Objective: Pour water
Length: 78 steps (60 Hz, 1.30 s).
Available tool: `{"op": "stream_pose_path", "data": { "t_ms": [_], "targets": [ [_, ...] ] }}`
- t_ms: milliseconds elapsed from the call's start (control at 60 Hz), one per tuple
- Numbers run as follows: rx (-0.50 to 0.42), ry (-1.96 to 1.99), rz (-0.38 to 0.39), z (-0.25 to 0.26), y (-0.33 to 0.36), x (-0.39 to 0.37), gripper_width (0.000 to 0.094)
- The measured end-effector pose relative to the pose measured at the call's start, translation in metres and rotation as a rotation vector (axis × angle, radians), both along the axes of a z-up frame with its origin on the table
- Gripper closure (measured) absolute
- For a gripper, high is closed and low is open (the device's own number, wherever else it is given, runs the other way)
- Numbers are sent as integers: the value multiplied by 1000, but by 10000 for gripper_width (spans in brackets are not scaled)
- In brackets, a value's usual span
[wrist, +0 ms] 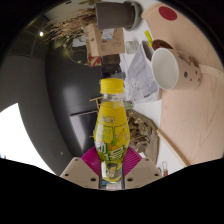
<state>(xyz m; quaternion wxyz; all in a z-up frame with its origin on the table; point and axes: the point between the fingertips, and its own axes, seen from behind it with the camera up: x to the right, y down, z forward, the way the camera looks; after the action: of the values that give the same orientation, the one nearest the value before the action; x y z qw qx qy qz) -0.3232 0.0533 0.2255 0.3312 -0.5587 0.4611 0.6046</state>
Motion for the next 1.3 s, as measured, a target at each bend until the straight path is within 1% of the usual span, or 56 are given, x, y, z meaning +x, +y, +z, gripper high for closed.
{"op": "stream_pose_path", "data": {
  "t_ms": [217,317,367,450,550,617,700,783,883,950,1000,1067,1117,1200,1300],
  "targets": [
    [-57,344,-46,-11,17,31,689],
    [-73,392,-30,-20,19,30,691],
    [-85,372,-20,-22,18,28,692],
    [-81,307,3,-21,16,25,692],
    [-52,132,36,-12,15,26,692],
    [-9,-44,58,-3,16,32,691],
    [63,-333,54,11,19,52,690],
    [155,-610,15,39,20,94,689],
    [225,-917,-47,67,22,146,689],
    [239,-1105,-92,77,26,183,688],
    [239,-1248,-137,77,20,224,688],
    [187,-1441,-180,69,27,276,689],
    [153,-1556,-191,53,20,310,688],
    [74,-1693,-170,15,22,358,688],
    [-17,-1764,-121,-45,12,395,688]
  ]
}}
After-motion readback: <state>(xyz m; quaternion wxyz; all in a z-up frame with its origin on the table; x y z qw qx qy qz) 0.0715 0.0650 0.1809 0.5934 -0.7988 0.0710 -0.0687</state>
